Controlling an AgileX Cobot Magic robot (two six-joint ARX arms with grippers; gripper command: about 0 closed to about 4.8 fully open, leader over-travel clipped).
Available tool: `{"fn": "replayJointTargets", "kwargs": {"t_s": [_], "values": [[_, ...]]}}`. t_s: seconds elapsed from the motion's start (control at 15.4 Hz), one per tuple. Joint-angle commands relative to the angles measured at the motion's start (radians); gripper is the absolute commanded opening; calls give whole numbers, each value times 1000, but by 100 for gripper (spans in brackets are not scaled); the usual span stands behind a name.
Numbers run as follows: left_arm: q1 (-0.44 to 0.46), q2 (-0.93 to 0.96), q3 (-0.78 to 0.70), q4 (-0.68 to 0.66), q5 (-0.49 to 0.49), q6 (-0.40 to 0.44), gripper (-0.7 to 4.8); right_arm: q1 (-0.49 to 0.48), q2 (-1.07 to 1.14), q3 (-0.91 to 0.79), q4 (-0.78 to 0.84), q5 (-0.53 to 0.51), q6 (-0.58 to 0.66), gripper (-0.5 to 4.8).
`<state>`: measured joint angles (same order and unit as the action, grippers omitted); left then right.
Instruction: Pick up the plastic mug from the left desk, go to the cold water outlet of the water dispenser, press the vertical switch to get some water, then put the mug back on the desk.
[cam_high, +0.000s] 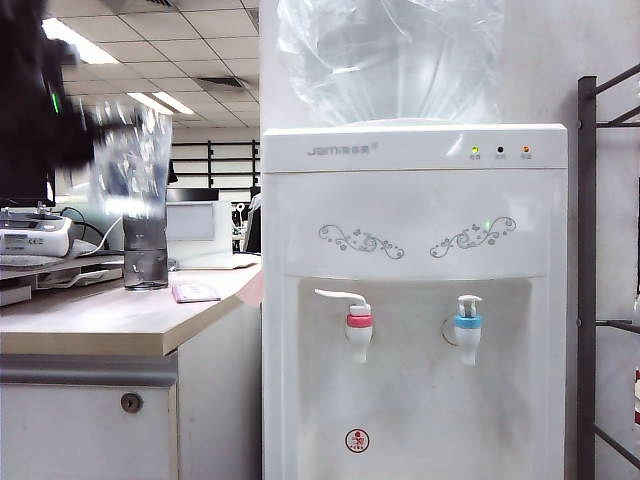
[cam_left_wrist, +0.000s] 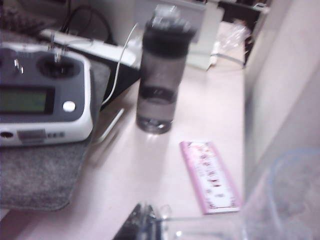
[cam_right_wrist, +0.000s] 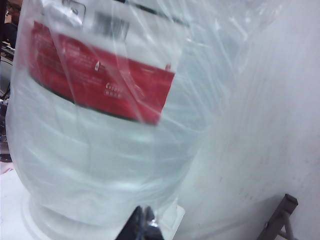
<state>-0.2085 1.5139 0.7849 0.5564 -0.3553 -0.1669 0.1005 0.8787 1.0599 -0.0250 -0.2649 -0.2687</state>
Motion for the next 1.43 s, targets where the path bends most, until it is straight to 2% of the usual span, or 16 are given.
{"fn": "replayJointTargets", "kwargs": {"t_s": [0.07,0.33,0.65,0.72,0.98,1.11,1.24,1.37,1.43], "values": [[-1,385,3,476,-11,-9,-6,1,-21,4,-9,-7,8,-5],[0,518,4,583,-71,-32,-6,1,-30,4,-30,-7,8,-5],[38,580,13,622,-65,-56,-6,1,-35,4,-34,-7,8,-5],[86,584,19,620,-27,-57,-6,1,-36,4,-36,-7,8,-5],[98,584,35,620,37,-54,-2,2,-35,4,-44,-7,8,-5],[98,584,35,617,51,-53,58,2,-35,4,-46,-7,8,-5],[98,584,35,583,76,-53,158,2,-35,4,-46,-7,8,-5],[97,570,27,573,114,-50,162,2,-35,4,-46,-7,8,-5],[97,532,11,516,113,-50,162,2,-35,4,-46,-7,8,-5]]}}
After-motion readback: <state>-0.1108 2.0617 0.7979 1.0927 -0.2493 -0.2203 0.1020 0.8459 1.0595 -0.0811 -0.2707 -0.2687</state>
